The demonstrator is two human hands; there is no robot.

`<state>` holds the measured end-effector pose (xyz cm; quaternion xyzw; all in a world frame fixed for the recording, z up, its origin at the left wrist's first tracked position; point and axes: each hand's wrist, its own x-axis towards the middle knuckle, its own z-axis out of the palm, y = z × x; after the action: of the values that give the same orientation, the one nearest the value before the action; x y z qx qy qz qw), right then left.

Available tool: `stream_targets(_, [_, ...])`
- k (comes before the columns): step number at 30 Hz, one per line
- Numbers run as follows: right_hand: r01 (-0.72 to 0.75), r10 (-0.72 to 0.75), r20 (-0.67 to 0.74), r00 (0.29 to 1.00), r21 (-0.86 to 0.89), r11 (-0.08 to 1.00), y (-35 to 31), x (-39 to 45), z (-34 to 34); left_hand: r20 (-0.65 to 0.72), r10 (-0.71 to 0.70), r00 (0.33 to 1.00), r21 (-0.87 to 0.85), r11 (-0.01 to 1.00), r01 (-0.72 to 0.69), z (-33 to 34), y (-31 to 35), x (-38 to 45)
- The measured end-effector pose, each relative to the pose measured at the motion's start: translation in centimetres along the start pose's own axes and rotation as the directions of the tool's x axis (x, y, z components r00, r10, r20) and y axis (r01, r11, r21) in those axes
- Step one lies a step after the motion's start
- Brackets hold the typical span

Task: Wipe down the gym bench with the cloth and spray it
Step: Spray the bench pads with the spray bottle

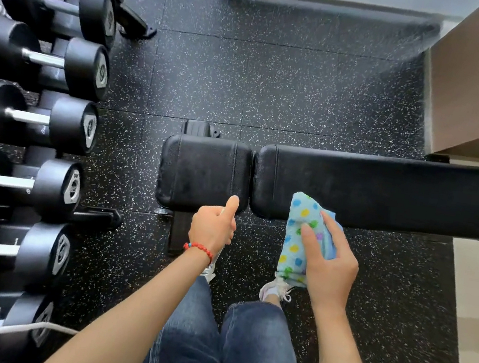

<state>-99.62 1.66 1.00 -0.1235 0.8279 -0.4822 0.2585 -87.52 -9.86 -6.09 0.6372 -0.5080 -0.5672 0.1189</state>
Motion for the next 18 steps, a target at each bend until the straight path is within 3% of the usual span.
stream_targets(9, [-0.017, 0.017, 0.025, 1.0, -0.017, 1.0, 3.7, 7.1, -11.8, -0.011, -0.053, 0.999, -0.001, 0.999, 0.053, 13.5, 2.5, -4.2])
stream_targets(13, [-0.027, 0.026, -0.025, 0.999, -0.021, 0.999, 5.0, 10.6, -17.2, -0.045, -0.117, 0.992, -0.049, 0.992, 0.114, 18.7, 3.1, -4.8])
stream_targets(18, [-0.051, 0.049, -0.063, 0.997, -0.028, 0.998, 6.9, 13.6, -22.1, -0.029, -0.098, 0.995, 0.022, 0.995, 0.098, 23.6, 3.9, -5.0])
